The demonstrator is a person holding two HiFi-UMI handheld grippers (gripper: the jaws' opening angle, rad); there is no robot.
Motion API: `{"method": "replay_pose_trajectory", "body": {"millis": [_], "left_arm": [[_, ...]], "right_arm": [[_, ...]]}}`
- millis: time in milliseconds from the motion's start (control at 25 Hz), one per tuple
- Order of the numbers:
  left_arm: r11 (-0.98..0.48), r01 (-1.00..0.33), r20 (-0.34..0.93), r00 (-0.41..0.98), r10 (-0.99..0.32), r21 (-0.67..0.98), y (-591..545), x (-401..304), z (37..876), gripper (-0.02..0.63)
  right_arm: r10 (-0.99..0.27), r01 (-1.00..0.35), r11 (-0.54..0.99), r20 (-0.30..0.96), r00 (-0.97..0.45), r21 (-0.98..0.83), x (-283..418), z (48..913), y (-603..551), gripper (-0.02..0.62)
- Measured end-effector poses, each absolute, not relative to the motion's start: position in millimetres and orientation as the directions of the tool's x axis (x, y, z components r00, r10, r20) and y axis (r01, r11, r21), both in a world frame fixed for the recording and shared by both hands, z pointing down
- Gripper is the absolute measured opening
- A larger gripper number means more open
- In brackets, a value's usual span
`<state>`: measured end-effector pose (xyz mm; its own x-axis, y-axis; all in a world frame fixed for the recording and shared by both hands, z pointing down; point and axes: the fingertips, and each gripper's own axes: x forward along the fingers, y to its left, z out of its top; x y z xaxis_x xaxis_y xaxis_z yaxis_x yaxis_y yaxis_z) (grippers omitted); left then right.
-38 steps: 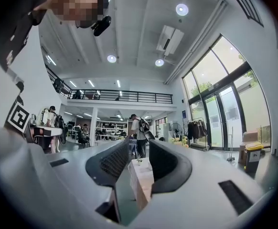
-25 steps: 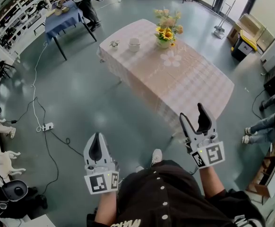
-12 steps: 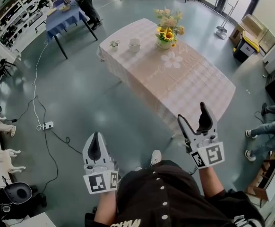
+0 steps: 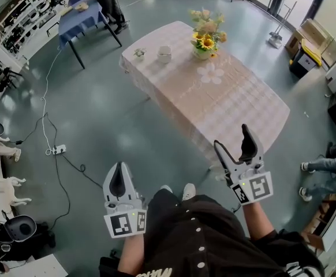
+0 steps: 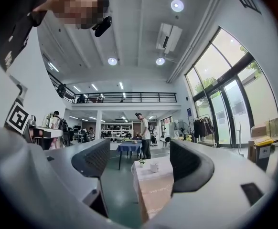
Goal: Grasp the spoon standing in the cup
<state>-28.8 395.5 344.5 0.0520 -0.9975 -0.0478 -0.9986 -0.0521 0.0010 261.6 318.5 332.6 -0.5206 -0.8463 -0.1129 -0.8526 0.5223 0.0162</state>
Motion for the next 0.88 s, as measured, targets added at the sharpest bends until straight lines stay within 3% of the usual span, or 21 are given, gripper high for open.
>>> {"method": "replay_pose_trajectory", "body": {"millis": [880], "left_arm": [[-0.052, -0.998, -0.035, 0.051, -0.998, 0.018, 319.2, -60.4, 358.5, 0.017]], "right_arm": [[-0.843, -0.847, 0.532, -0.075, -0.532, 0.028, 231.1, 343.4, 242.2, 0.371]]}}
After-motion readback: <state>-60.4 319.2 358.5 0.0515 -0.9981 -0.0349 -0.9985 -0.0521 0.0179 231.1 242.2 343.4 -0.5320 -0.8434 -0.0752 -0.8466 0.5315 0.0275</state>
